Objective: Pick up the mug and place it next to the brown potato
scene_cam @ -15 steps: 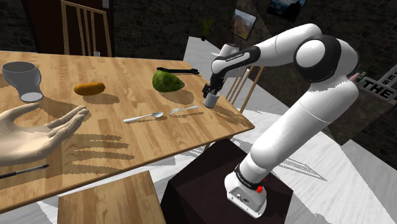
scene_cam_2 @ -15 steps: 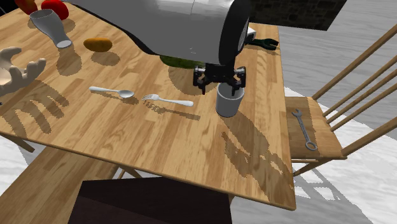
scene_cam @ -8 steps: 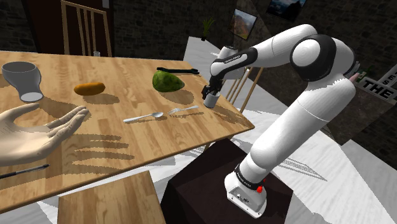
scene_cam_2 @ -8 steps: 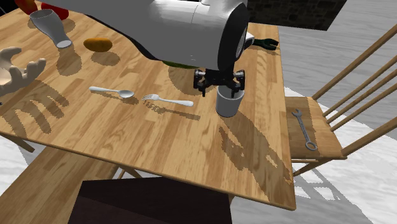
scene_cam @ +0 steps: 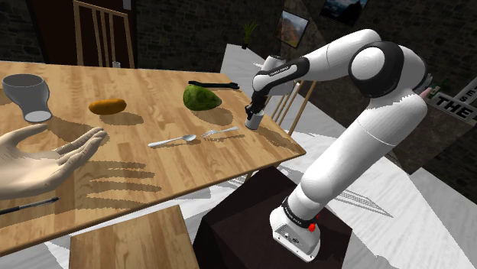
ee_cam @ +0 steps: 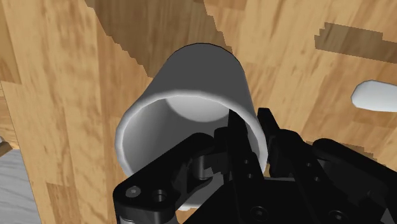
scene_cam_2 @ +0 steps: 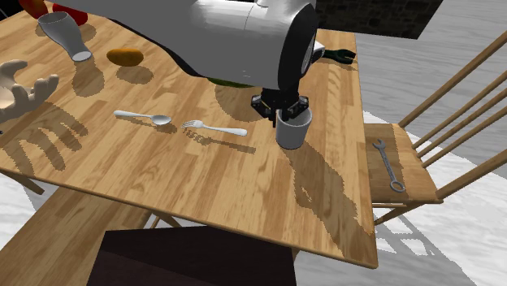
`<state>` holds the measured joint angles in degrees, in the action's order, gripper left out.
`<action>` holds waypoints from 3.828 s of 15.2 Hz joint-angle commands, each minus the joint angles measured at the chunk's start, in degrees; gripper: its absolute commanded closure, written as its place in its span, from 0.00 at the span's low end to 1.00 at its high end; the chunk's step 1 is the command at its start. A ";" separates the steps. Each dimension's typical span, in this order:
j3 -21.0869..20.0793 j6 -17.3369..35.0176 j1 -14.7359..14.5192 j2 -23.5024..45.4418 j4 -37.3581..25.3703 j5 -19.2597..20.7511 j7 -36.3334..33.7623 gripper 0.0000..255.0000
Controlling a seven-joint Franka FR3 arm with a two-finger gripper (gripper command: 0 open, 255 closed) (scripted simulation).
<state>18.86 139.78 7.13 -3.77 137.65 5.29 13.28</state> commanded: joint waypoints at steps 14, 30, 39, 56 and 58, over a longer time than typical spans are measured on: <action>-0.50 -8.17 0.06 -4.83 -3.50 1.33 -0.81 1.00; -1.47 -20.93 -0.04 -9.64 -11.57 1.96 -1.10 1.00; -3.48 -26.33 -1.29 -9.66 -16.71 1.50 -3.57 1.00; -14.96 -30.03 -10.67 6.34 -34.71 -0.69 -23.19 1.00; -15.94 -30.97 -11.77 9.09 -38.24 -0.65 -25.23 1.00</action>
<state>3.50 109.23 -3.99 4.00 101.07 4.58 -10.66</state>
